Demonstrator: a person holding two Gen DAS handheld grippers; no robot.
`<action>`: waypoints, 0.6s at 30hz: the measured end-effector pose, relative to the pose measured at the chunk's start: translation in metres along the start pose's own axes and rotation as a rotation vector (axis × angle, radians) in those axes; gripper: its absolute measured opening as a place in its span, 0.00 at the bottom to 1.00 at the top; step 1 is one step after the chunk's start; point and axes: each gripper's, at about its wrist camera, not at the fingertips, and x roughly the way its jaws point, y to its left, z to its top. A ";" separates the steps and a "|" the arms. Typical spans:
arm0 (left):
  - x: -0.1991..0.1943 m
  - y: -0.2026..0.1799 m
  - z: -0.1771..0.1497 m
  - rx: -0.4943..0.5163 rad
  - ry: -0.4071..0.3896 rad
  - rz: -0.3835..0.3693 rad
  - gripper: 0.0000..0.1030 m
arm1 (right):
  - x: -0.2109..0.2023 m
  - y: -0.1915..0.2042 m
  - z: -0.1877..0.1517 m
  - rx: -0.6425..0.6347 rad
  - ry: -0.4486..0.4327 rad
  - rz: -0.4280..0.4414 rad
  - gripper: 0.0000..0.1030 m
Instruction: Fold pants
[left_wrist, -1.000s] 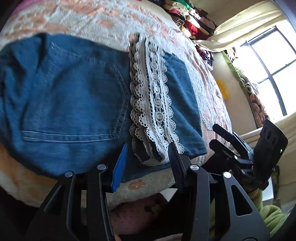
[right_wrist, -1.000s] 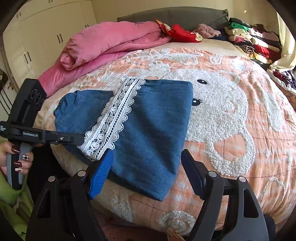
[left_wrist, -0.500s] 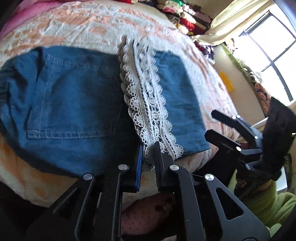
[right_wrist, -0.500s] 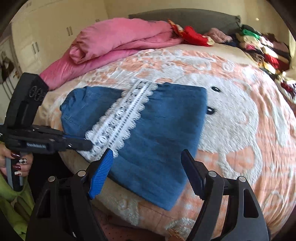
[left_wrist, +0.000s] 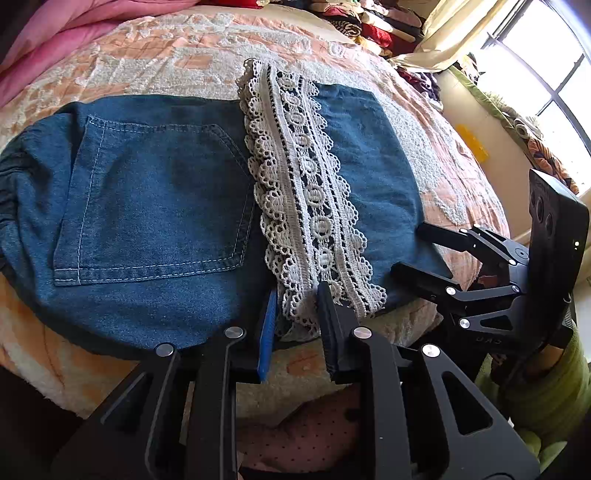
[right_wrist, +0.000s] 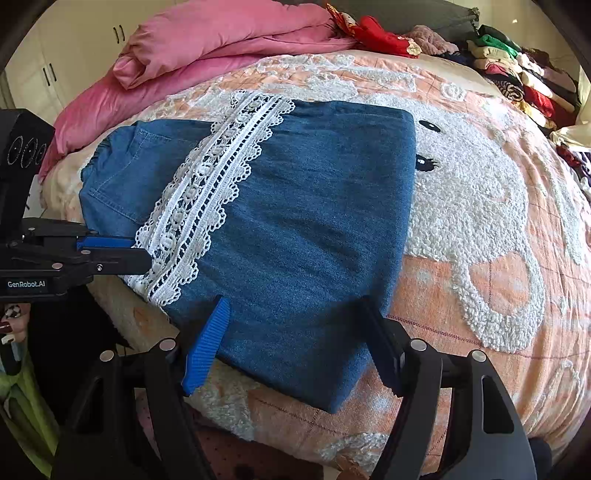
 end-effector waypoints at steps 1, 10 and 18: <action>-0.001 0.000 0.000 0.000 -0.001 0.000 0.15 | 0.000 0.000 0.000 0.001 -0.001 0.000 0.69; -0.006 -0.003 0.000 0.002 -0.014 0.004 0.15 | -0.014 -0.003 -0.002 0.022 -0.026 0.004 0.70; -0.015 0.000 0.002 -0.003 -0.043 0.019 0.25 | -0.025 -0.002 -0.001 0.022 -0.046 -0.016 0.83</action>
